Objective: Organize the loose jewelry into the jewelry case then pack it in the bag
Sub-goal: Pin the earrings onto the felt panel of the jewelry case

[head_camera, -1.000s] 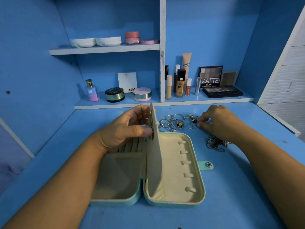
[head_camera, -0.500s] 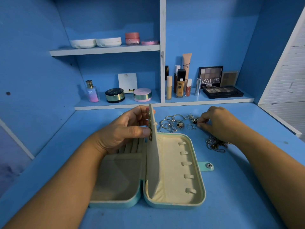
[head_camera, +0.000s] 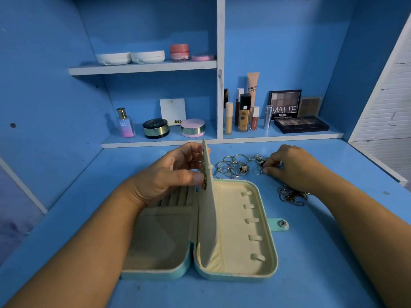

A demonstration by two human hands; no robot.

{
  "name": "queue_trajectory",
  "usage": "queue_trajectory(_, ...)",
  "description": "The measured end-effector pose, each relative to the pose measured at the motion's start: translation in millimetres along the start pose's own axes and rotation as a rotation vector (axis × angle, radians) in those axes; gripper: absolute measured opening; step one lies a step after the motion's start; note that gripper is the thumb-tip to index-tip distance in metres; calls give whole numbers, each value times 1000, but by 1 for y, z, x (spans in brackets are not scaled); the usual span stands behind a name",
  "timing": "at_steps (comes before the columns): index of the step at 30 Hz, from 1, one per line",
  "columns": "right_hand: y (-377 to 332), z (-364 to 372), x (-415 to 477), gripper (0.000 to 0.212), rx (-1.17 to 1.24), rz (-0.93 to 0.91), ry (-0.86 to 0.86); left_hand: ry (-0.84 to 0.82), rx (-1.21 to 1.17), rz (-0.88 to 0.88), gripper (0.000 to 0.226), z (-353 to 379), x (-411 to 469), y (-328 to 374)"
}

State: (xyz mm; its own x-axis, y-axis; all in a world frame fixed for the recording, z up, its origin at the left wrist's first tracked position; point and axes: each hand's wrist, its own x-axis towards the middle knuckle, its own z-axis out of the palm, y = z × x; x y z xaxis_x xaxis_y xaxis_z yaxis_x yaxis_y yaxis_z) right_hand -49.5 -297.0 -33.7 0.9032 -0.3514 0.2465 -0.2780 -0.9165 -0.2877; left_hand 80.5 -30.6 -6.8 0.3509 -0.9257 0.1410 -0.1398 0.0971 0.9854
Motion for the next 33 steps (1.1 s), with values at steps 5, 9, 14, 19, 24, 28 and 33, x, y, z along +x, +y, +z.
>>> queue_trajectory(5, -4, 1, 1, 14, -9, -4, 25, 0, -5, -8, 83, 1, 0, 2)
queue_trajectory(9, -7, 3, 1, 16, -83, 1, 15, 15, 6, -14, 79, 0, -1, 2)
queue_trajectory(14, -9, 8, -1, 20, -148, 38, 37, 6, 9, -7, 68, 0, -2, 1)
queue_trajectory(19, -25, -4, -11, 13, 299, 140, 187, 19, 8, -4, 60, 0, -2, 0)
queue_trajectory(24, -89, -26, -43, 15, 1040, 86, 86, 12, -7, -3, 60, 1, -2, 1)
queue_trajectory(28, -121, -21, -63, 15, 1301, -8, -88, 5, -36, -13, 60, -2, -2, 0)
queue_trajectory(33, -132, -16, -72, 19, 1465, 36, -177, -23, -57, -20, 60, -4, 0, -1)
